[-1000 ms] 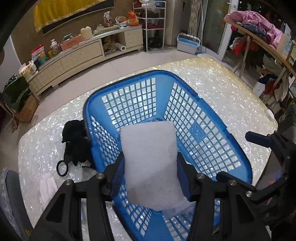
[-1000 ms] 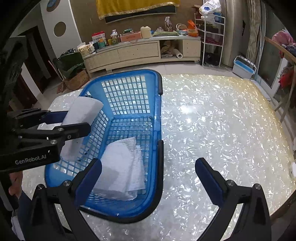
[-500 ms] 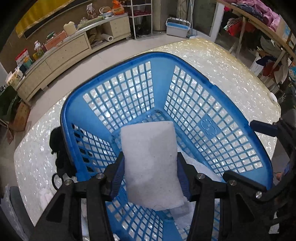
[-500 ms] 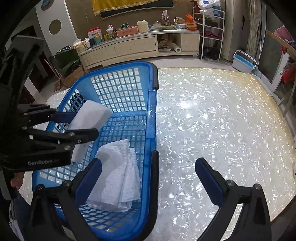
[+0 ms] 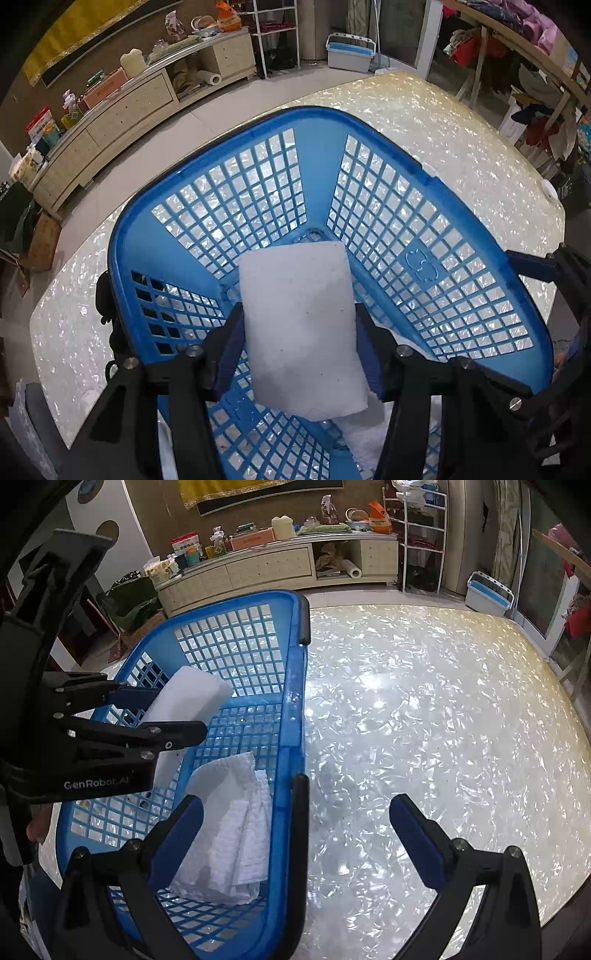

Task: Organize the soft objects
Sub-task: 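Lower the sponge pad into the blue basket and open the left gripper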

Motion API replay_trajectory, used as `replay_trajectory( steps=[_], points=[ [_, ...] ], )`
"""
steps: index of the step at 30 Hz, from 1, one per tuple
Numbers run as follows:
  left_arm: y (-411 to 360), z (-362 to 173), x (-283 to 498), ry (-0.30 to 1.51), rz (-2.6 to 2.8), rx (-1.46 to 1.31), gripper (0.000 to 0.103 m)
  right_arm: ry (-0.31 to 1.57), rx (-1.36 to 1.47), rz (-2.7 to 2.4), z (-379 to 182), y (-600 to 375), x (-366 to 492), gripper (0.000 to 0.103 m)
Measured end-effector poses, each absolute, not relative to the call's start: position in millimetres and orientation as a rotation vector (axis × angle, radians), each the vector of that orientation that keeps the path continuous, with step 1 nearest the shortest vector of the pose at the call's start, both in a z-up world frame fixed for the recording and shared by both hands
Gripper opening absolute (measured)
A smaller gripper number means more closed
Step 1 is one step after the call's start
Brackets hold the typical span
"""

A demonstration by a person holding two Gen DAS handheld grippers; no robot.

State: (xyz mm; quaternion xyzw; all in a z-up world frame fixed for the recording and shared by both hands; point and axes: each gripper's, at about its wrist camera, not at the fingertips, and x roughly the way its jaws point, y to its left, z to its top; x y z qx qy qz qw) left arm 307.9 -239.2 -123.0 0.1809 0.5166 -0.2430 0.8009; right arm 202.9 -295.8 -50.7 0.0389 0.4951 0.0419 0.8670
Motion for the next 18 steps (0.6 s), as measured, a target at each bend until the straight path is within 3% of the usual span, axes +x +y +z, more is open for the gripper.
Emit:
replay_trajectory(
  steps=[5,9,18],
  points=[
    [-237,-122,308,1.118,-0.51,0.362,0.058,1.035,0.089,0.089,-50,-297,199,0.101],
    [-235,-120,305,1.121,-0.516,0.343,0.079,1.034,0.09,0.089,-48,-298,197,0.101],
    [-231,-102,293,1.071,-0.537,0.325,0.086,1.019,0.096,0.08,-42,-299,191,0.101]
  ],
)
